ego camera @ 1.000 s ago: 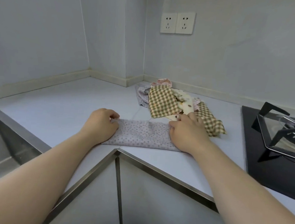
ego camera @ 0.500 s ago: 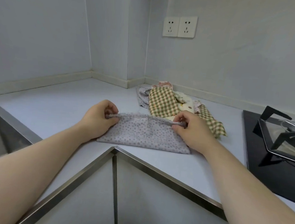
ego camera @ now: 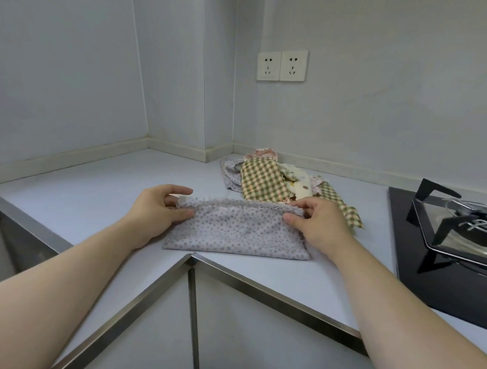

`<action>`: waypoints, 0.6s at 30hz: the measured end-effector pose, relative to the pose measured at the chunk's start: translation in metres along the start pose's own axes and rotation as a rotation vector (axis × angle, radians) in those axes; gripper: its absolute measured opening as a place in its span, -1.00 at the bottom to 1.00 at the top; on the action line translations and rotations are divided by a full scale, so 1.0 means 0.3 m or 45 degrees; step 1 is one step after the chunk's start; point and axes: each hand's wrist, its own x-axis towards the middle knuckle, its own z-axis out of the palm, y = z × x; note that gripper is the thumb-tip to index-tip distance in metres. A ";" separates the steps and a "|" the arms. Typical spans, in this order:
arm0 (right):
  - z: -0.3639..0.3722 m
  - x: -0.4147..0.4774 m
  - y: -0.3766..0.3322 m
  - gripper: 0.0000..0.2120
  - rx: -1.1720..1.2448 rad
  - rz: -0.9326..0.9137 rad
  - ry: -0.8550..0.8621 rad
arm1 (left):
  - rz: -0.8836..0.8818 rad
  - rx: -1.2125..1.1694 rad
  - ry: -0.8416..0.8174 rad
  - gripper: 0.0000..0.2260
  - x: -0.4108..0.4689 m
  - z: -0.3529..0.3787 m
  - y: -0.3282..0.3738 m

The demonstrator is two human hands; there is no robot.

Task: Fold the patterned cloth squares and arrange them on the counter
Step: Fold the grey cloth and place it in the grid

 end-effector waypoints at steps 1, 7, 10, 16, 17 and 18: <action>0.002 0.001 -0.001 -0.73 -0.007 -0.007 0.009 | 0.007 0.001 0.014 -0.67 0.001 0.004 0.001; 0.013 0.004 -0.006 -0.79 -0.097 -0.055 0.030 | -0.006 -0.089 0.062 -0.79 0.001 0.007 0.004; 0.014 0.007 -0.003 -0.79 -0.125 -0.069 0.032 | -0.012 -0.117 0.086 -0.82 0.003 0.015 0.005; 0.011 0.008 -0.003 -0.82 -0.073 -0.071 0.052 | -0.042 -0.170 0.104 -0.85 -0.001 0.015 0.006; 0.011 0.008 -0.003 -0.82 -0.065 -0.066 0.057 | -0.049 -0.184 0.104 -0.85 -0.001 0.014 0.006; 0.012 0.009 -0.002 -0.82 -0.058 -0.060 0.063 | -0.054 -0.190 0.107 -0.85 0.000 0.014 0.006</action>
